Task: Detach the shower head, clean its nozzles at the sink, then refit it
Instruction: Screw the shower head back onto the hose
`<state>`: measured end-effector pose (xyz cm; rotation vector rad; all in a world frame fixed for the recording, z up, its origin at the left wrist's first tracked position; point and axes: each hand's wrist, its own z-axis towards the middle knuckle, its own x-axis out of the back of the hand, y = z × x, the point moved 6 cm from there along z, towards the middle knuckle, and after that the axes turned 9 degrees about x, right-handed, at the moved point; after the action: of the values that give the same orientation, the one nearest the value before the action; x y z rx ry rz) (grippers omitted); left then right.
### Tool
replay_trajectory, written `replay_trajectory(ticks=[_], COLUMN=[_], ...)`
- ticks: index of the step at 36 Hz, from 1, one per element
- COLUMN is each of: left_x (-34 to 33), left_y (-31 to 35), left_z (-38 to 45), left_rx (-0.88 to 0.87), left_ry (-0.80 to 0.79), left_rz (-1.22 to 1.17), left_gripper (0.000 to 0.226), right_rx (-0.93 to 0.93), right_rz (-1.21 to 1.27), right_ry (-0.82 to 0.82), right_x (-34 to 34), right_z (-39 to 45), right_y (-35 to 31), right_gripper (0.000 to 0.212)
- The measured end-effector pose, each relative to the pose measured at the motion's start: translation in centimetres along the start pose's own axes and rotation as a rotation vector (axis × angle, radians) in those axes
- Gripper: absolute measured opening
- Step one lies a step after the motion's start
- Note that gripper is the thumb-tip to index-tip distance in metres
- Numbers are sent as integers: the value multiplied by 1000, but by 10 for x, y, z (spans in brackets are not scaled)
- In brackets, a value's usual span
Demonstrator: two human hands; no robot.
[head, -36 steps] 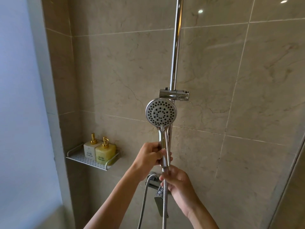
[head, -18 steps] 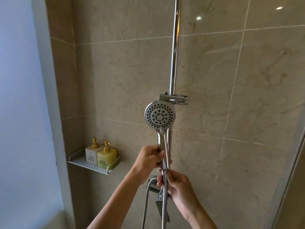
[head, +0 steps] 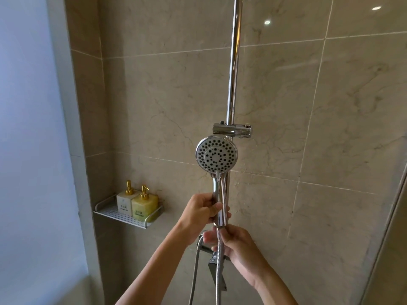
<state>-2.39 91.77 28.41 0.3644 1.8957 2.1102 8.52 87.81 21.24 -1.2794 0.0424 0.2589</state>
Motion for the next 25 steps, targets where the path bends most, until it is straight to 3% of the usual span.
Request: replay_trajectory(ticks=[7,11,14,16,20,25], left_x=[-3,-5,-7,-8,-8,-8], left_y=[0,2,2,1,0,0], left_z=[-3,-5,-7,-7,-8,-10], left_rx=[7,-3,-4,-2,12,19], left_ry=[-6,-1,-3,-2,-4,-22], left_rz=[-5,-43,-56,-54,-73,-92], left_gripper=[15,14,16,14,12,14], right_rx=[-3,76,107,115,114,84], right_rz=[114,95,11,-13,49,216], right_ry=[6,-9,81,135,104,27], right_x=[1,2,10,14,11,4], right_z=[-5,-9,-9,-9,-12,-19], right_y=[-9,-10,-9,-8,-11,-9], right_gripper=[34,56,63,60,30,28])
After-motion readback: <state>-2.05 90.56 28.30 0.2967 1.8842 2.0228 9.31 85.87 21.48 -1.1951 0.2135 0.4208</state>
